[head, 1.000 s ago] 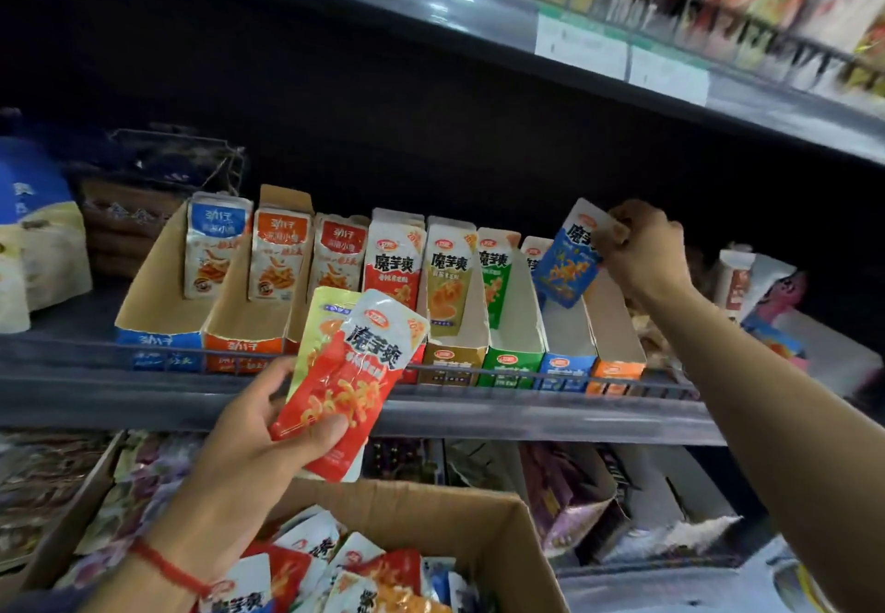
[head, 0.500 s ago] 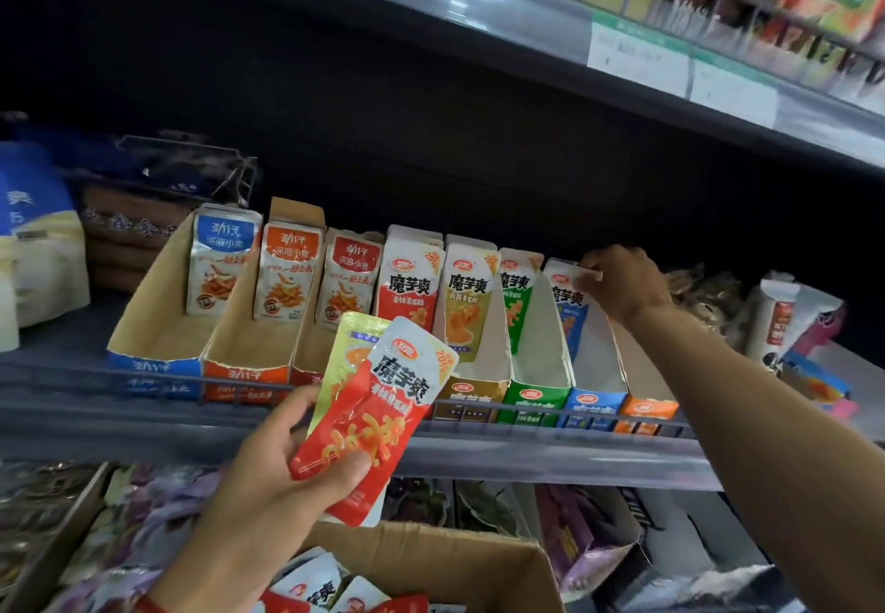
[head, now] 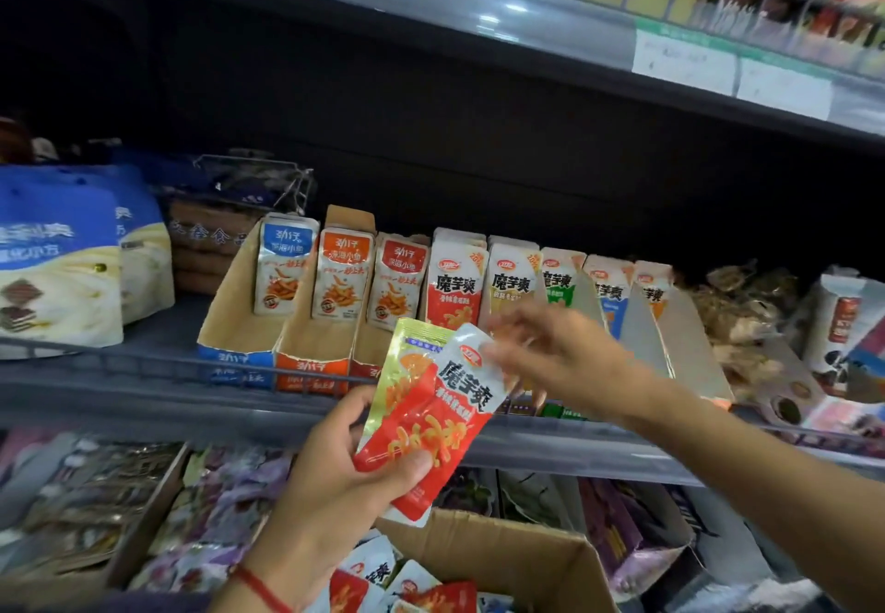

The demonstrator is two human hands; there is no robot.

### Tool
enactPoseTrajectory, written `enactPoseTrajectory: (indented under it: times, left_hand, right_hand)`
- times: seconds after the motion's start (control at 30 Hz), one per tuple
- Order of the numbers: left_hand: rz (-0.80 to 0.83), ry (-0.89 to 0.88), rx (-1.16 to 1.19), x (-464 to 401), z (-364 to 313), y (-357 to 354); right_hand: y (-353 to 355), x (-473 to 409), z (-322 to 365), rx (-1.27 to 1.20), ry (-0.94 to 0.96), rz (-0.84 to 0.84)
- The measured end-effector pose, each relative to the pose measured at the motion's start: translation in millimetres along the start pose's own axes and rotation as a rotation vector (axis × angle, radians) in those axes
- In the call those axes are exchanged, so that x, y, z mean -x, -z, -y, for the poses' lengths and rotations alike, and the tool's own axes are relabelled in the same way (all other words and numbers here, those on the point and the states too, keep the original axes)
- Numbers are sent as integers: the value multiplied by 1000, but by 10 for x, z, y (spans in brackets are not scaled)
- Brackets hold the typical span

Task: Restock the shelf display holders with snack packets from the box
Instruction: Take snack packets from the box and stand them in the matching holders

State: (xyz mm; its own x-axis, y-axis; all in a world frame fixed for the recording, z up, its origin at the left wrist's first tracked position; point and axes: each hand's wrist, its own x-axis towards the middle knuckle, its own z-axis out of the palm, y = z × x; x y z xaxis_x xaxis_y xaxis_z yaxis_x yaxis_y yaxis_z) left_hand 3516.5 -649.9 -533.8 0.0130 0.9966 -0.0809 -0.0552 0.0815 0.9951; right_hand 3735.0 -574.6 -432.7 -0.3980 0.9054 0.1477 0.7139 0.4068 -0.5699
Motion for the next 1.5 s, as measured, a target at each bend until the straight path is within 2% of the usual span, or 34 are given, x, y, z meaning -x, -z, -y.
enactPoseTrajectory:
  times: [0.07,0.23,0.33,0.43,0.7,0.87,1.0,1.1,1.17,1.3,1.37,1.5]
  left_hand:
    - [-19,-6,-24,30,21,-3]
    - [-214,-40,-2,37,82,163]
    - [-297,-29,86,10,67,279]
    - [-323,-24,126,-6,39,328]
    - [-283,-55,150,3,-8,324]
    - [-202,-19,108,7,6,377]
    - [-33,81,59,48,-1,383]
    - [-28,51,46,90,-16,382]
    - [-39,16,48,98,-14,378]
    - [3,-45,11,142,19,300]
    - [7,-48,11,171,59,224]
    - [-112,-54,90,153,-19,26]
  right_hand:
    - [-129,46,63,-51,-14,77]
    - [187,-130,172,23,64,-265]
    - [460,-332,213,263,126,-426]
    - [525,-555,196,426,107,-405]
    - [45,-874,151,666,34,-212]
    - [-92,-973,31,695,46,-357]
    - [-115,-968,-66,786,124,-420]
    - [-191,-774,-75,598,126,-506]
    - [-279,-521,-60,378,142,-506]
    - [-518,110,-61,-160,66,-239]
    - [-665,369,-141,-358,4,-188]
    - [-838,745,-367,-530,-75,-421]
